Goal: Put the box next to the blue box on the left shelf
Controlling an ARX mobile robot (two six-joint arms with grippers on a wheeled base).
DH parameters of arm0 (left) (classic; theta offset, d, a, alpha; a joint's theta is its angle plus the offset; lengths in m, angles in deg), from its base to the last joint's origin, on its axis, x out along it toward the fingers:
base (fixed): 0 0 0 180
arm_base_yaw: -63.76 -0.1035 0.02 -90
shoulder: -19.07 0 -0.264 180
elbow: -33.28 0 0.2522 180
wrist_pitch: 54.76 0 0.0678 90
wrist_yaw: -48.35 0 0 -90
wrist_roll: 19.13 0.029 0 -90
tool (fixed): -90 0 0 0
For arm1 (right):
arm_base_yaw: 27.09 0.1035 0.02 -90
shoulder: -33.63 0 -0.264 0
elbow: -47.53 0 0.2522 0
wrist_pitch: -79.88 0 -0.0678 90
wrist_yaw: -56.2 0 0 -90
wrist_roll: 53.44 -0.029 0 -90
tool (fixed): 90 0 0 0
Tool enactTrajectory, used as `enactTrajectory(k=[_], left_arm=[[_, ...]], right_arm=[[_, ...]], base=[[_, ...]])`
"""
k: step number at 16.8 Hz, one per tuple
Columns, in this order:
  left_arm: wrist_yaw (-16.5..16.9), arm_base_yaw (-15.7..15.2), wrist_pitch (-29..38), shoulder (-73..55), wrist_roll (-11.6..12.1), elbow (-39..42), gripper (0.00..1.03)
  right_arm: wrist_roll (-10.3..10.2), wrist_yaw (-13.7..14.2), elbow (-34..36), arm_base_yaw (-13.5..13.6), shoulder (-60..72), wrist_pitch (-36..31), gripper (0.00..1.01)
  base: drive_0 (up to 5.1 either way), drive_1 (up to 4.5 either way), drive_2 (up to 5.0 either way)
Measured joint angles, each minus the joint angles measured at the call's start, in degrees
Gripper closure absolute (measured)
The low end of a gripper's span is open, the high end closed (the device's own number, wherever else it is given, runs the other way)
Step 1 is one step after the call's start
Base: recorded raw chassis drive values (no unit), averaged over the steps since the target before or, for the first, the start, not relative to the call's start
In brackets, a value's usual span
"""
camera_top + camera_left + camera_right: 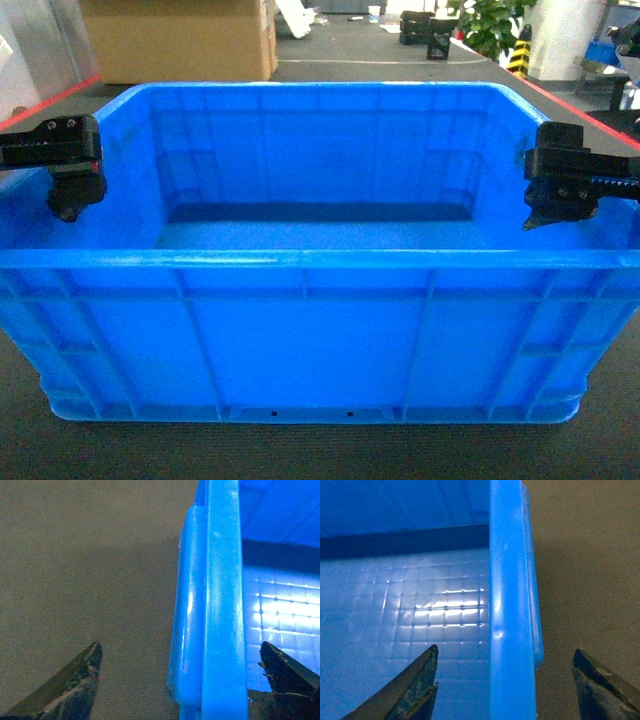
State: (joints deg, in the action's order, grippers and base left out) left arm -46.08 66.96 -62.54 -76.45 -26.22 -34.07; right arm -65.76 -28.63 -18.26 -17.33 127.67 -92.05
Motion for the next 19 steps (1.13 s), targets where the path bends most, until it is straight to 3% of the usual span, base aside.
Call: enactTrajectory(k=[5, 7, 10, 15, 19], left_arm=[[1.7, 0.5, -2.2, 0.8, -0.4, 0.0, 0.6], [1.7, 0.3, -2.5, 1.0, -0.6, 0.2, 0.78], [0.2, 0.5, -2.0, 1.8, -1.5, 0.8, 0.82], [-2.5, 2.0, 1.4, 5.5, -1.5, 3.0, 0.83], [-4.7, 3.4, 4.4, 11.2, -1.4, 3.5, 0.83]], right_arm=[[0.6, 0.6, -0.3, 0.0, 0.1, 0.5, 0.71], [0.6, 2.0, -0.3, 0.2, 0.3, 0.3, 0.82], [0.5, 2.3, -0.2, 0.4, 0.4, -1.2, 0.85], [-0.1, 1.5, 4.5, 1.4, -2.4, -9.4, 0.85], [0.4, 3.0, 5.2, 1.9, -7.5, -13.4, 0.85]], base=[[0.0, 0.0, 0.0], [0.0, 0.0, 0.0], [0.0, 0.0, 0.0], [0.0, 0.0, 0.0], [0.0, 0.0, 0.0]])
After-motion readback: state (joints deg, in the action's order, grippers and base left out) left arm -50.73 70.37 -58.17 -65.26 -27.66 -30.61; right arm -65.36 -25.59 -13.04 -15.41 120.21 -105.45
